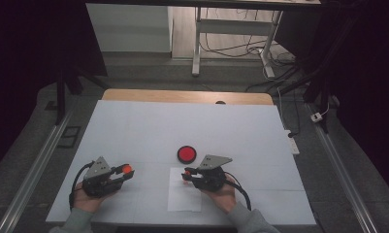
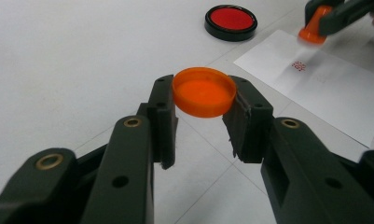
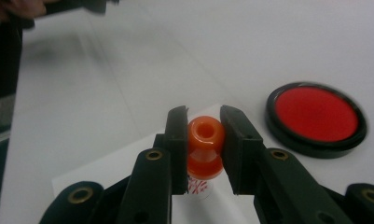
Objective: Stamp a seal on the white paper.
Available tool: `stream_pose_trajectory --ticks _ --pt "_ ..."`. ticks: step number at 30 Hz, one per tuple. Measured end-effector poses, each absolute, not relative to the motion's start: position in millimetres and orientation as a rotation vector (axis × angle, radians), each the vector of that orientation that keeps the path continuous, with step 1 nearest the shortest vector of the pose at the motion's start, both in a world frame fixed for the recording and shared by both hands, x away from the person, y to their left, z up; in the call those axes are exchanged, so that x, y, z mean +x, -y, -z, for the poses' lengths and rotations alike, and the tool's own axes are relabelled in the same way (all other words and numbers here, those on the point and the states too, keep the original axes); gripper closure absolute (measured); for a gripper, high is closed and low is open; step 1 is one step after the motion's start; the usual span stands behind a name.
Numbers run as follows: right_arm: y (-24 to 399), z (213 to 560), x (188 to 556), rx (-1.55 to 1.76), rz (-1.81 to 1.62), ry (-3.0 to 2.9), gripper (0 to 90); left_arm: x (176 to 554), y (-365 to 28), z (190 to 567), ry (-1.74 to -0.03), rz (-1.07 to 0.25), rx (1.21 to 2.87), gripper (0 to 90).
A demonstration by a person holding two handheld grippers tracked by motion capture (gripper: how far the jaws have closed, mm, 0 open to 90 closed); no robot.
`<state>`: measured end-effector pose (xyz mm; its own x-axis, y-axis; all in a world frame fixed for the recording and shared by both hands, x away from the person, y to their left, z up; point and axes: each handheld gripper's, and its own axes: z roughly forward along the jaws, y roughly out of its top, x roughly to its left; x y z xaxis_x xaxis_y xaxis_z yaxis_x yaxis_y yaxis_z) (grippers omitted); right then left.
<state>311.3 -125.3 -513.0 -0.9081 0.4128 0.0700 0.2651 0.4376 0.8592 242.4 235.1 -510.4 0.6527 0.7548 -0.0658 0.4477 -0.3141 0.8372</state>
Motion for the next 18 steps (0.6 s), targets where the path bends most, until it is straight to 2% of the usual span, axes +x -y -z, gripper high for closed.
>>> stream_pose_trajectory --ticks 18 --pt "127.5 505.4 310.1 0.581 -1.480 -2.525 72.2 242.4 -235.0 510.4 -0.939 -0.426 1.963 64.6"
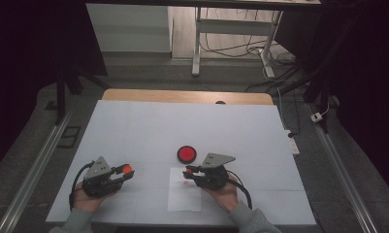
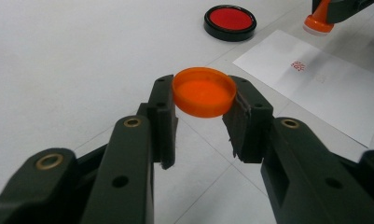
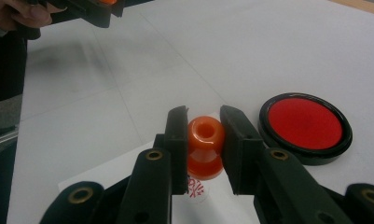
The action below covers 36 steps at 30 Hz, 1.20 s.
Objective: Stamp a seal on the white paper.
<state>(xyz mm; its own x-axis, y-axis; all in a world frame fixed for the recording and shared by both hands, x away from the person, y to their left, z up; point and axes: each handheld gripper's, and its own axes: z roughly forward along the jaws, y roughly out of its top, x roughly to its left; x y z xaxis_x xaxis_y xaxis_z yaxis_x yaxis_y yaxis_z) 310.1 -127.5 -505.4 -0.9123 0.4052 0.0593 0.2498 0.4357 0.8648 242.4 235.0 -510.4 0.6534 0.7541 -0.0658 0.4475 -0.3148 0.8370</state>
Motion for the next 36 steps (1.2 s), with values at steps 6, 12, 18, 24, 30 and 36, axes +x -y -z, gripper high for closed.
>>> stream_pose_trajectory --ticks 6,12,18,24,30,36 --pt "128.8 503.3 310.0 0.582 -1.487 -2.517 72.2 241.8 -234.8 510.1 -0.937 -0.425 1.964 64.5" --pt "131.1 499.8 310.5 0.589 -1.503 -2.500 72.2 242.2 -235.0 510.2 -0.937 -0.424 1.962 64.5" --pt "133.8 496.6 311.1 0.595 -1.524 -2.479 72.2 241.9 -234.6 510.0 -0.936 -0.425 1.964 64.6" --pt "137.4 491.6 312.2 0.604 -1.545 -2.461 72.2 242.6 -233.2 510.3 -0.932 -0.419 1.969 64.5" --pt "143.0 483.7 313.6 0.613 -1.571 -2.435 72.2 242.5 -232.6 509.9 -0.929 -0.418 1.967 64.5" --pt "149.0 474.8 314.6 0.624 -1.604 -2.389 72.1 243.1 -232.0 510.2 -0.930 -0.418 1.969 64.5"
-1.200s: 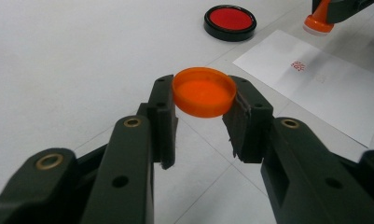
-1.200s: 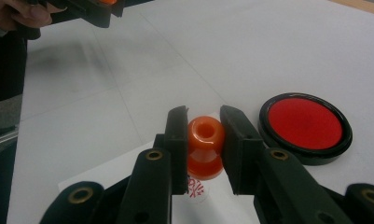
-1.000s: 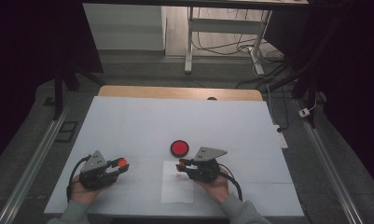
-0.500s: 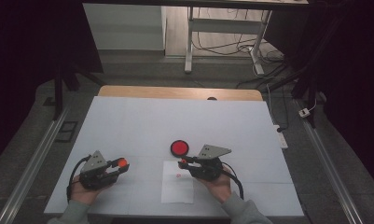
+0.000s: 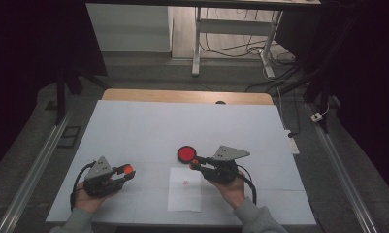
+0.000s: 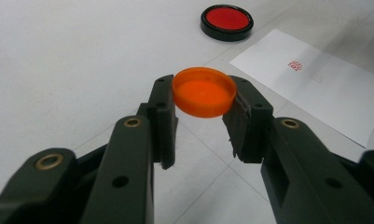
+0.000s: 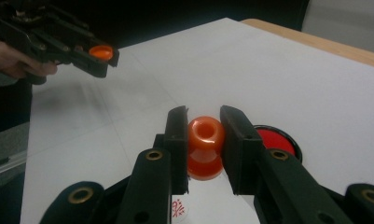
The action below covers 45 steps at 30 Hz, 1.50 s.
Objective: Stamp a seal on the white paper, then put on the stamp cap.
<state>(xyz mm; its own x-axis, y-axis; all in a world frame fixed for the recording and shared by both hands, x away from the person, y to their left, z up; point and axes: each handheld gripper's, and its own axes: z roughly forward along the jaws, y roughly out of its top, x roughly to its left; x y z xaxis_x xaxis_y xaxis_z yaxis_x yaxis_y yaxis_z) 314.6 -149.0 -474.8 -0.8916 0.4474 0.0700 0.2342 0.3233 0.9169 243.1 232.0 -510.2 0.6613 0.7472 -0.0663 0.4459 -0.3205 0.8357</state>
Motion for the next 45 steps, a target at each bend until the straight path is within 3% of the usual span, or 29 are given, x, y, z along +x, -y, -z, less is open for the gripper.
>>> stream_pose_trajectory --ticks 45 --pt "158.9 462.7 317.1 0.640 -1.647 -2.338 72.1 254.8 -209.0 508.8 -0.884 -0.420 2.013 64.5"
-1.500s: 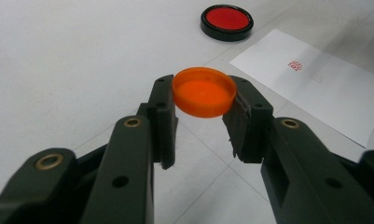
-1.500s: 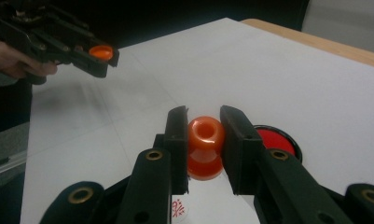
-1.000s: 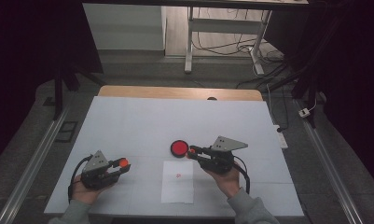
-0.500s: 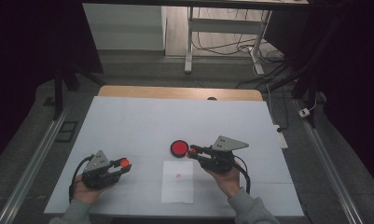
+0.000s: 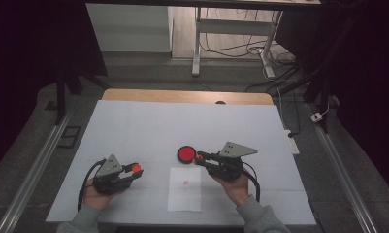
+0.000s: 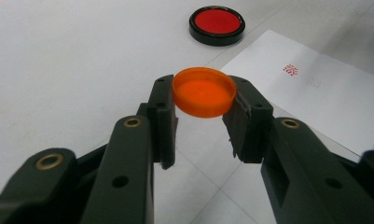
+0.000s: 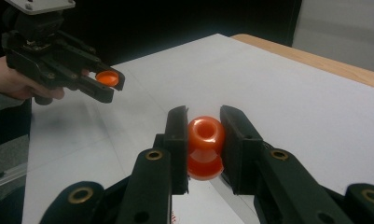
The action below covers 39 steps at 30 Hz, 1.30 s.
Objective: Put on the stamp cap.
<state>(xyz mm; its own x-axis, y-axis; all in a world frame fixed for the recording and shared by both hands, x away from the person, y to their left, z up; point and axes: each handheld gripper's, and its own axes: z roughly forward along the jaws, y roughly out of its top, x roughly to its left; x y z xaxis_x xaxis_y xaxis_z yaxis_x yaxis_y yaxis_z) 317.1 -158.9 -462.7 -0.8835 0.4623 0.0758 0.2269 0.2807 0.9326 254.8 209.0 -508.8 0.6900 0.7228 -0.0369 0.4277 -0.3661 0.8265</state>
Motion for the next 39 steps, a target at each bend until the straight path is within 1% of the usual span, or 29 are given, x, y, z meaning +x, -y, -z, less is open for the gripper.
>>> stream_pose_trajectory --ticks 12,39 --pt "159.4 462.3 317.2 0.643 -1.647 -2.333 72.2 261.7 -195.6 508.2 -0.862 -0.438 2.024 64.5" --pt "159.9 462.4 317.4 0.646 -1.648 -2.332 72.1 273.3 -146.9 512.2 -0.726 -0.389 2.097 64.5"
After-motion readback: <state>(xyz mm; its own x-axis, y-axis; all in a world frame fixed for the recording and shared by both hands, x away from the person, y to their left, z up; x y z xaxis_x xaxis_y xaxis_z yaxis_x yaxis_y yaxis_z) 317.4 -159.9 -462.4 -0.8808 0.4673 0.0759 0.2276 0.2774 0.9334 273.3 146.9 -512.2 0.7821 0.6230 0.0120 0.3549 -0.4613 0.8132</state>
